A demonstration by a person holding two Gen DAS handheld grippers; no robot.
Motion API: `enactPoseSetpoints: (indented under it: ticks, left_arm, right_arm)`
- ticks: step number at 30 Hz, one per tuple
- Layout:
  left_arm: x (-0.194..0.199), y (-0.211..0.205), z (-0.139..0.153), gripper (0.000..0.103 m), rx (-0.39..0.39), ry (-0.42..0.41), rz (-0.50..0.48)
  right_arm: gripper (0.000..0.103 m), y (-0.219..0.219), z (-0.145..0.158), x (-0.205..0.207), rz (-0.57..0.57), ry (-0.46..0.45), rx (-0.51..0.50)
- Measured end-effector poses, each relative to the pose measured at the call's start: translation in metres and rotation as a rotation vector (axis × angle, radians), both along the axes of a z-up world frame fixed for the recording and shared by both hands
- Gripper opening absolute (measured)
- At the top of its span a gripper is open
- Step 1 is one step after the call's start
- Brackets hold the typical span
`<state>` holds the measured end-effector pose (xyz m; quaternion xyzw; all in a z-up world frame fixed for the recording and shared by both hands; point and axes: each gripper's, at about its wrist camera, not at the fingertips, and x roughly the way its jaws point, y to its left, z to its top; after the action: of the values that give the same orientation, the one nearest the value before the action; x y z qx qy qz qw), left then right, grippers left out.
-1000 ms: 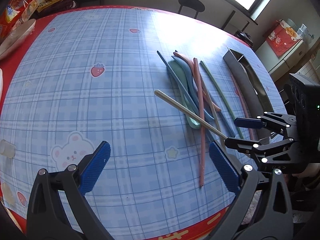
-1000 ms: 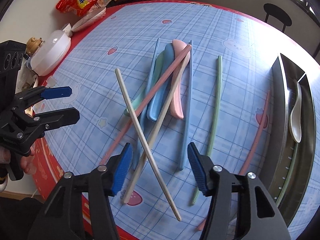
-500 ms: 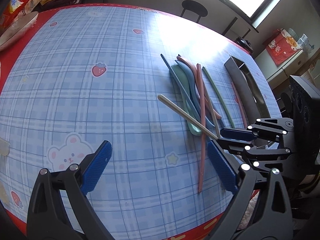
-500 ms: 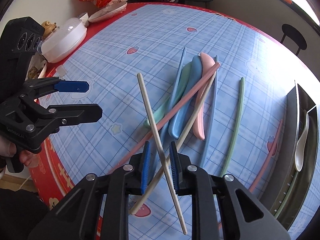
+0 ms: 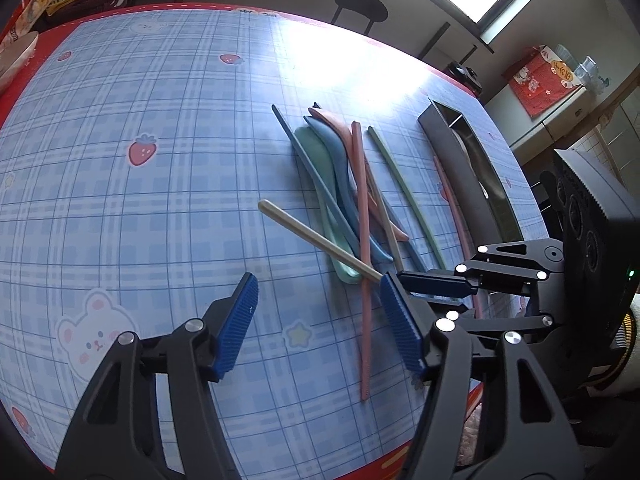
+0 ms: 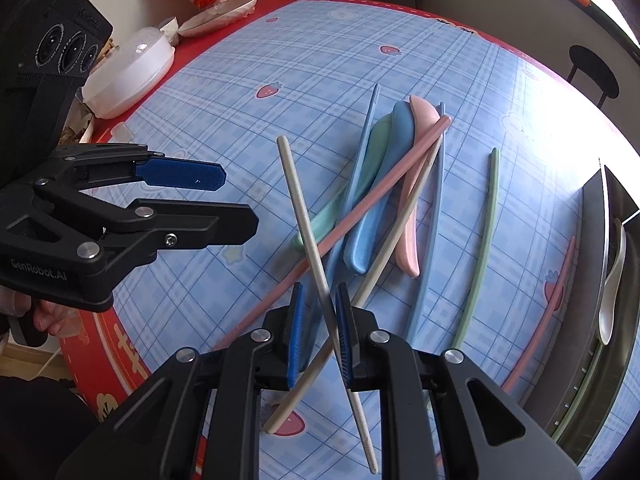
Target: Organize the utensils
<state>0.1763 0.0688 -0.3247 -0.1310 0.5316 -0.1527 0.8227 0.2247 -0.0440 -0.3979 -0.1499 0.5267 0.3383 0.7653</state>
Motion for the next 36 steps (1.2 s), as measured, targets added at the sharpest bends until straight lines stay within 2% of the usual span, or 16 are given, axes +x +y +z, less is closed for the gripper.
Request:
enactPoseSetpoints:
  ticks: [3, 9, 12, 14, 20, 28, 31, 36]
  left_arm:
    - [0.006, -0.002, -0.001, 0.057, -0.005, 0.007, -0.007]
    - [0.016, -0.011, -0.001, 0.055, -0.015, 0.010, -0.034]
    - [0.028, -0.023, -0.003, 0.043, -0.015, 0.012, -0.064]
    - [0.036, -0.036, -0.005, 0.024, -0.005, 0.012, -0.094]
    - [0.054, -0.067, -0.018, 0.023, 0.075, 0.036, -0.148]
    - [0.067, -0.078, -0.025, 0.017, 0.114, 0.038, -0.126]
    - [0.072, -0.082, -0.026, 0.012, 0.122, 0.040, -0.116]
    - [0.079, -0.088, -0.030, 0.011, 0.136, 0.050, -0.134]
  right_arm:
    - [0.007, -0.003, -0.001, 0.000, -0.007, 0.001, 0.003]
    - [0.006, -0.018, 0.014, 0.001, -0.081, -0.018, 0.097]
    - [0.006, -0.032, 0.019, 0.003, -0.148, -0.030, 0.119]
    - [0.006, -0.043, 0.020, 0.004, -0.191, -0.030, 0.131]
    - [0.006, -0.069, 0.020, 0.006, -0.272, -0.030, 0.155]
    - [0.006, -0.078, 0.008, 0.006, -0.307, 0.018, 0.162]
    - [0.006, -0.077, 0.003, 0.006, -0.310, 0.037, 0.157]
    - [0.006, -0.073, -0.005, 0.009, -0.315, 0.067, 0.141]
